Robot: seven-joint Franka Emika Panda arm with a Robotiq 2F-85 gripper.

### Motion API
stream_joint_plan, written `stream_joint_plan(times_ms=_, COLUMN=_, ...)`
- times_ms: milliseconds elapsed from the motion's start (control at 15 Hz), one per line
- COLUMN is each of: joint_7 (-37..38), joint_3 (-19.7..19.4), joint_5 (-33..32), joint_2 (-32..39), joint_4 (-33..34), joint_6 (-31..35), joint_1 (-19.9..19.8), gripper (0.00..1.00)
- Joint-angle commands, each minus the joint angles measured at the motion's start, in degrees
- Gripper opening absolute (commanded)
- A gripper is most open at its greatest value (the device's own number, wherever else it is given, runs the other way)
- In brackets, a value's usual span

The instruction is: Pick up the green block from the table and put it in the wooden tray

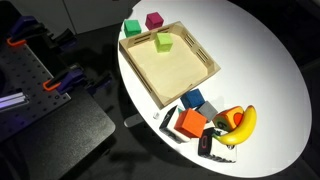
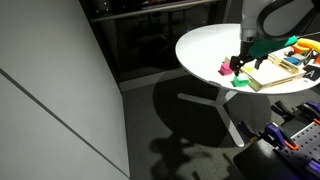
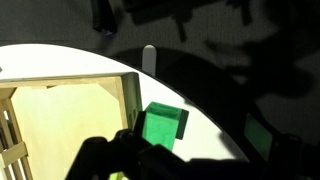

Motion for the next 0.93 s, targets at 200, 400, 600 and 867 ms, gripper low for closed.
stream_joint_plan(times_ms=200, joint_7=2.1, joint_3=-1.8, joint_5=-2.6, joint_2=3.4, joint_4=4.5, joint_6=-0.2, joint_1=-0.3, gripper=1.00)
stream_joint_plan(times_ms=400, joint_7=3.1, joint_3=-3.1, joint_5=-4.3, joint_2=6.6, joint_4=7.6, joint_6=-0.4, joint_1=0.1, gripper=1.00)
stream_joint_plan(times_ms=600, joint_7=4.5, joint_3=-4.4, joint_5=-5.7, joint_2=10.6, joint_4=10.9, joint_6=-0.8, joint_1=0.8, gripper=1.00)
stream_joint_plan(times_ms=867, joint_7=4.4, joint_3=-5.9, joint_5=-5.6, joint_2=15.8, joint_4=14.2, joint_6=-1.0, joint_1=2.0, gripper=1.00)
